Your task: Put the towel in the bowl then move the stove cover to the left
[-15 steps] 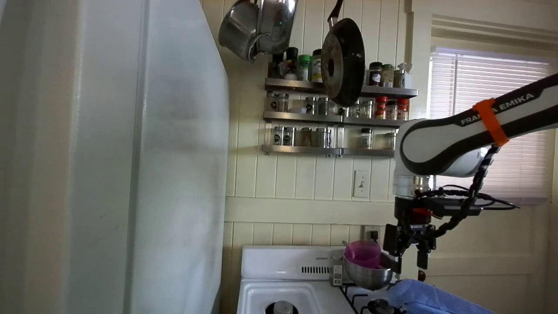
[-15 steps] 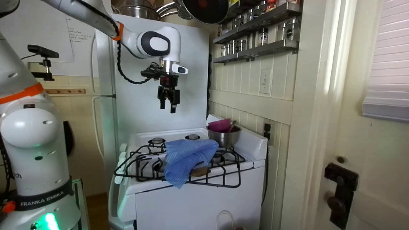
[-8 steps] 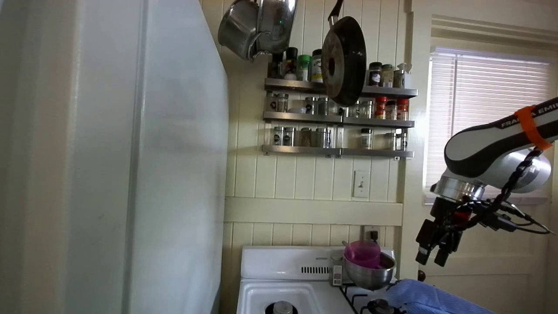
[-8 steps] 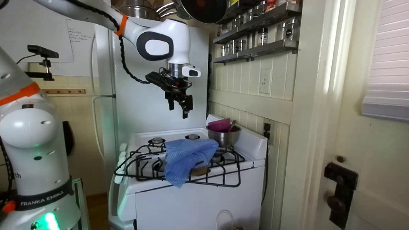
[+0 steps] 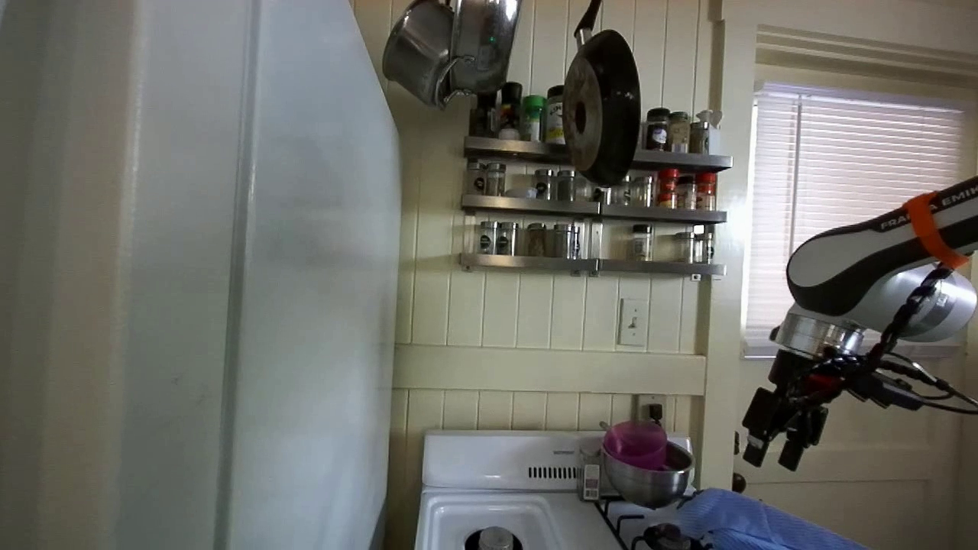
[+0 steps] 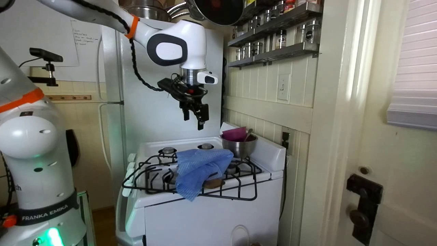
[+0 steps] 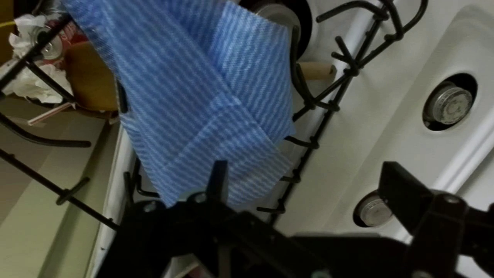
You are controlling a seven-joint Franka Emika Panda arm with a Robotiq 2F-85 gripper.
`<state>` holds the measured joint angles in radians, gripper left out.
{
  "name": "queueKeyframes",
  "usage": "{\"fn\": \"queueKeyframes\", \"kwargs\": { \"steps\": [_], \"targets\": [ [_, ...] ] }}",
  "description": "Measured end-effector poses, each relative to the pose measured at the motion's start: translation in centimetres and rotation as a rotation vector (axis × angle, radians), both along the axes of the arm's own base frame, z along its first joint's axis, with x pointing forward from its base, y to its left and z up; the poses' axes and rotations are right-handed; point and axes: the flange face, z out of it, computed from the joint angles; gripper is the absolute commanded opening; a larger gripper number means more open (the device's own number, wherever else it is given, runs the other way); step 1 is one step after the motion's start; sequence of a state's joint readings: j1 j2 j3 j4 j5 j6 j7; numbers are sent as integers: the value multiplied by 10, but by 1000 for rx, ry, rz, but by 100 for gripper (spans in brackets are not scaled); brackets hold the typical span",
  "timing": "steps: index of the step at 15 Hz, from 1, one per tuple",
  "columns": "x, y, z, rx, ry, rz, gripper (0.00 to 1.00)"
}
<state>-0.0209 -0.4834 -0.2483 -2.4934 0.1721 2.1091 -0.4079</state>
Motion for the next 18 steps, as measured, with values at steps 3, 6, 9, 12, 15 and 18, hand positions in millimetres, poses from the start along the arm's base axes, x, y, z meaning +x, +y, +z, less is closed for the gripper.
{"fn": "queueKeyframes", "kwargs": {
  "steps": [3,6,9,12,15,18],
  "targets": [
    [-4,-32,-18,34,24,-38,100],
    [-5,-53,-44,93,42,-24,100],
    [-2,-65,-65,133,54,0,100],
    [2,-77,-75,138,58,15,100],
    [6,-91,-77,127,56,16,100],
    [7,-101,-78,118,55,14,100]
  ]
}}
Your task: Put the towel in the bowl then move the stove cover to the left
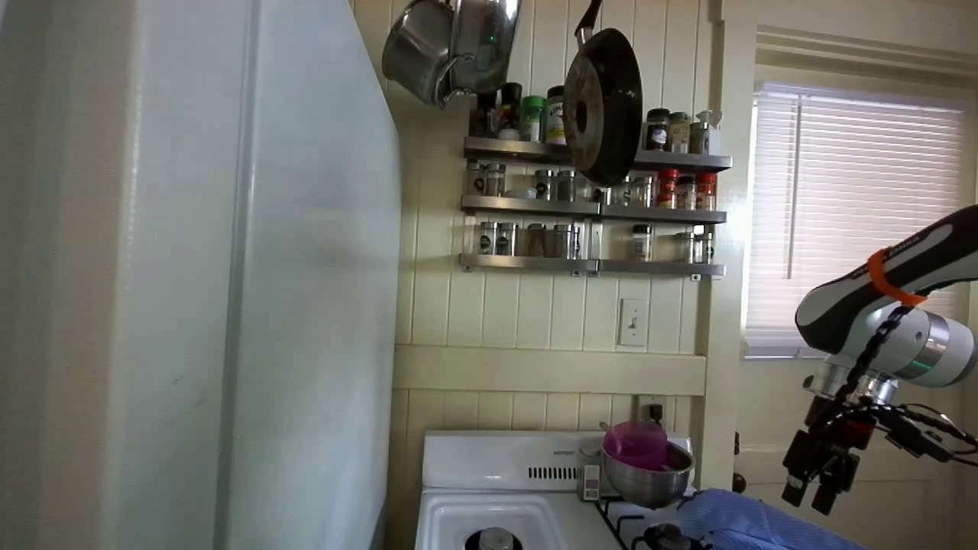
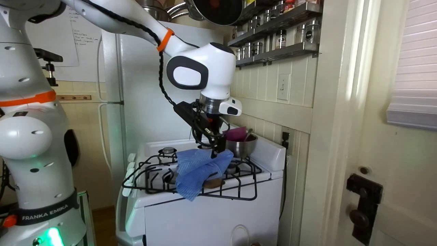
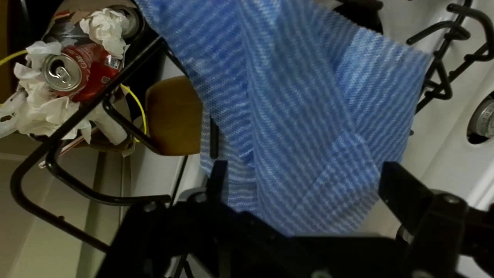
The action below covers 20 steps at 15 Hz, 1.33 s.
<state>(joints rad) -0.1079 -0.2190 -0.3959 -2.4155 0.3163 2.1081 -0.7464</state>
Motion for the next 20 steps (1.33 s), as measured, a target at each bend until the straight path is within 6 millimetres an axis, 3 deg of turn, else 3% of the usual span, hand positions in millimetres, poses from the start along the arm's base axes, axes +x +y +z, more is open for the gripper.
{"fn": "queueKeyframes", "kwargs": {
  "steps": [7,8,9,17,20],
  "targets": [
    [11,18,-25,26,50,30,100],
    [12,19,-28,29,56,32,75],
    [13,20,-31,31,61,33,74],
    [16,13,-27,25,53,20,10],
    [18,7,-21,18,40,9,0]
  ]
}}
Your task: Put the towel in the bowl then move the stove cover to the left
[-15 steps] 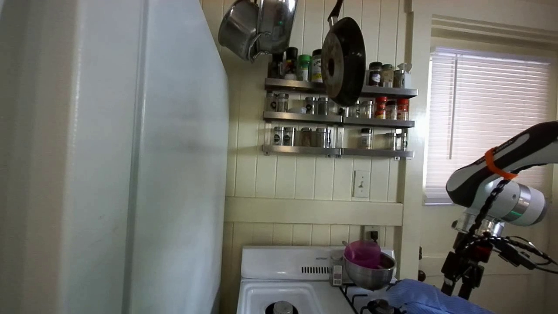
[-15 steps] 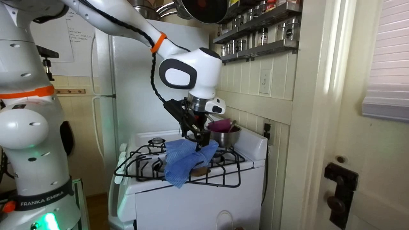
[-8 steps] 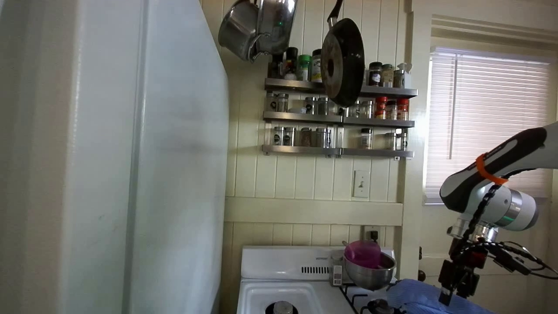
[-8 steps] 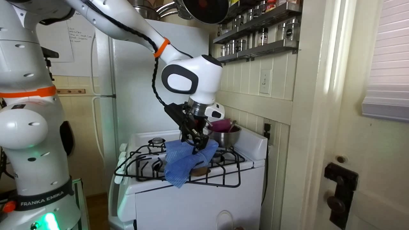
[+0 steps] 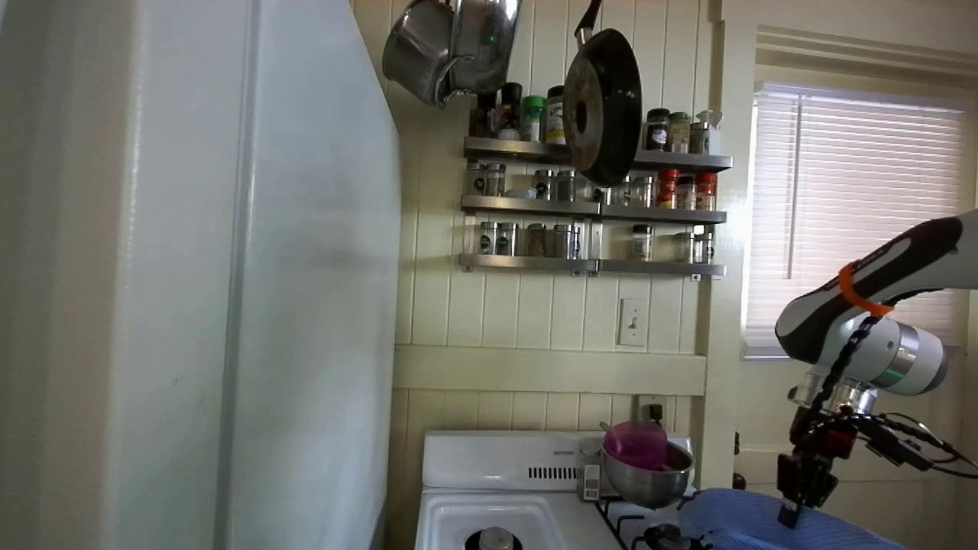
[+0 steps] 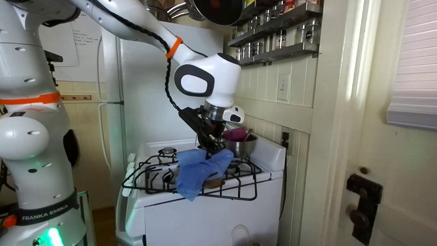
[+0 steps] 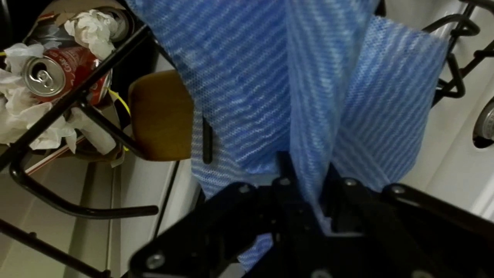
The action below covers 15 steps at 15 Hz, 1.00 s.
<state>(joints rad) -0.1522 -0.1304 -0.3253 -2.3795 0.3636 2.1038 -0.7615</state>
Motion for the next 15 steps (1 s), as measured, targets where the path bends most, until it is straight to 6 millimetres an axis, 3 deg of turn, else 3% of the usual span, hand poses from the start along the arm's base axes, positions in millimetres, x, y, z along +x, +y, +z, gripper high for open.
{"fn": "queueKeyframes", "kwargs": {
  "steps": [4,6,10,15],
  "targets": [
    [3,4,8,0,-20,4,0],
    [8,14,27,-3,-72,12,0],
    [14,44,104,-70,-277,46,0],
    [0,78,210,-139,-577,57,0]
  ]
}}
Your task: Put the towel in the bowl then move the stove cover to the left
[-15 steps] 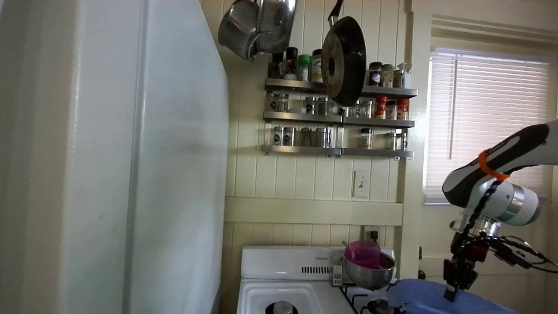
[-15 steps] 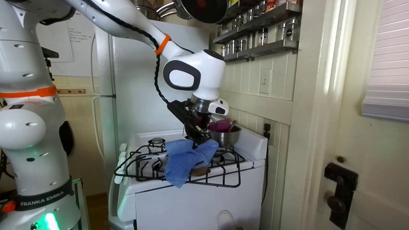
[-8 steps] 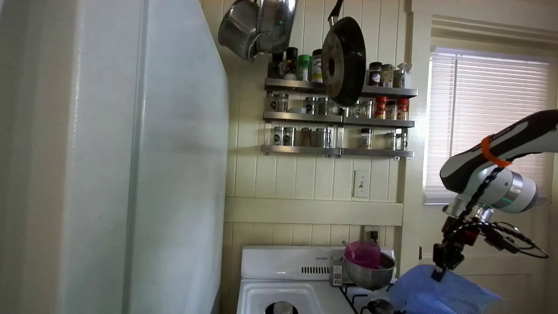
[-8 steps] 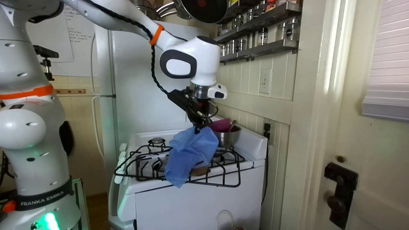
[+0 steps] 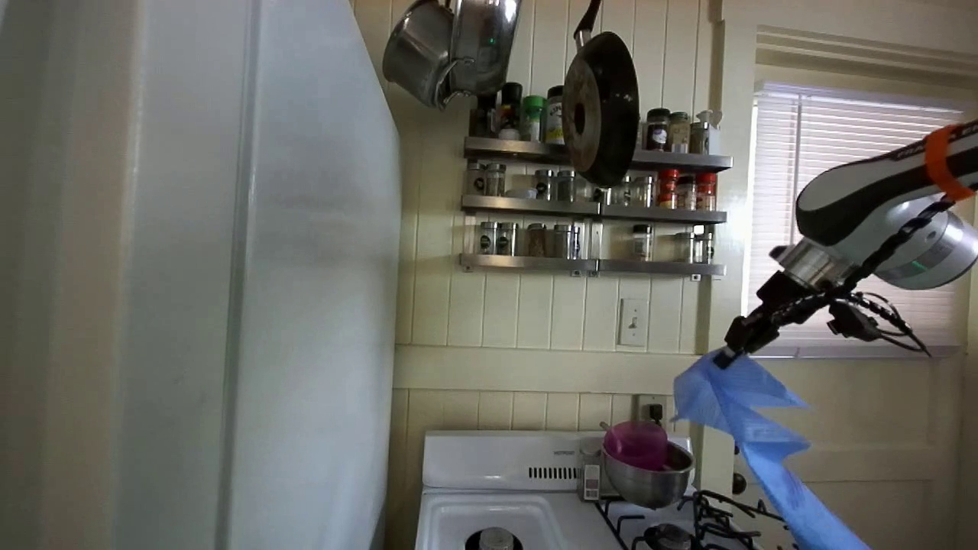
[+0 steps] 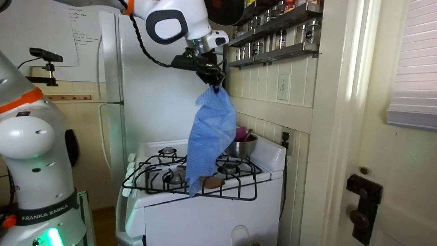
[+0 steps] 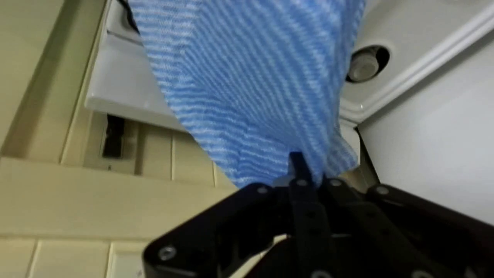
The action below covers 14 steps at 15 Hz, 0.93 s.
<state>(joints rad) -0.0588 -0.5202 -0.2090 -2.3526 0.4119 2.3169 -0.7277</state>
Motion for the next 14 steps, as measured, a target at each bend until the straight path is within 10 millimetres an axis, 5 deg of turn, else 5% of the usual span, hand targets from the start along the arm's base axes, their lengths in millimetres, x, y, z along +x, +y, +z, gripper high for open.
{"fn": "queueKeyframes", "kwargs": {
  "steps": [3,7,10,14],
  "targets": [
    [-11,6,35,23,-118,-22,1],
    [-16,1,35,34,-123,-31,0],
    [-5,2,39,27,-175,-78,0],
    [25,19,75,-5,-348,-125,0]
  ]
}}
